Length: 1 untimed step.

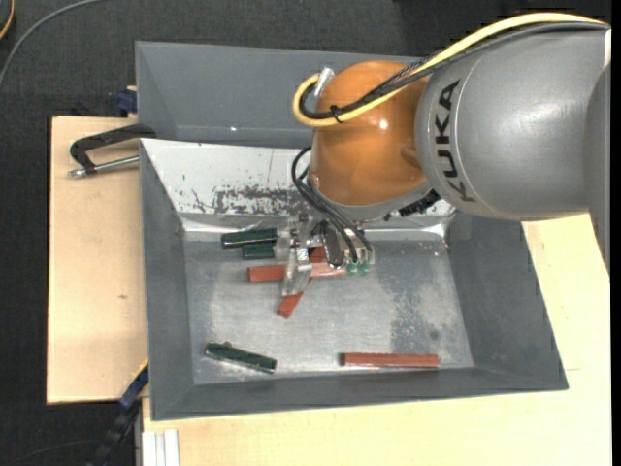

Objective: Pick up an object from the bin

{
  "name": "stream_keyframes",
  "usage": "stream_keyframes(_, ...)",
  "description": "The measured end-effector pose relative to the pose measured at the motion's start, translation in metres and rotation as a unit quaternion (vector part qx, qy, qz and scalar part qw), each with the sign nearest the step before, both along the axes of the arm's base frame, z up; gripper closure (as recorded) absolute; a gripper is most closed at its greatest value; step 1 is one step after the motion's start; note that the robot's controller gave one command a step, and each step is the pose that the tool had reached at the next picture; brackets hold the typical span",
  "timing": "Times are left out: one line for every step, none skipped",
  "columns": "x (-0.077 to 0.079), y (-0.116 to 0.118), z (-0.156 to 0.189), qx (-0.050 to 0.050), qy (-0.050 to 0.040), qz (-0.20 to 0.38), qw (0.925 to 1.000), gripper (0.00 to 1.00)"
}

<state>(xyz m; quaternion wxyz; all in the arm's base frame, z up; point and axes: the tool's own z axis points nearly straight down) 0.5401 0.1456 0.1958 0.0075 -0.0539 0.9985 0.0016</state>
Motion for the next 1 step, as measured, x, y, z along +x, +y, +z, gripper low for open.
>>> stream_keyframes(-0.0184,-0.0344,0.1072,-0.003,0.0006,0.173,0.9849,1.00)
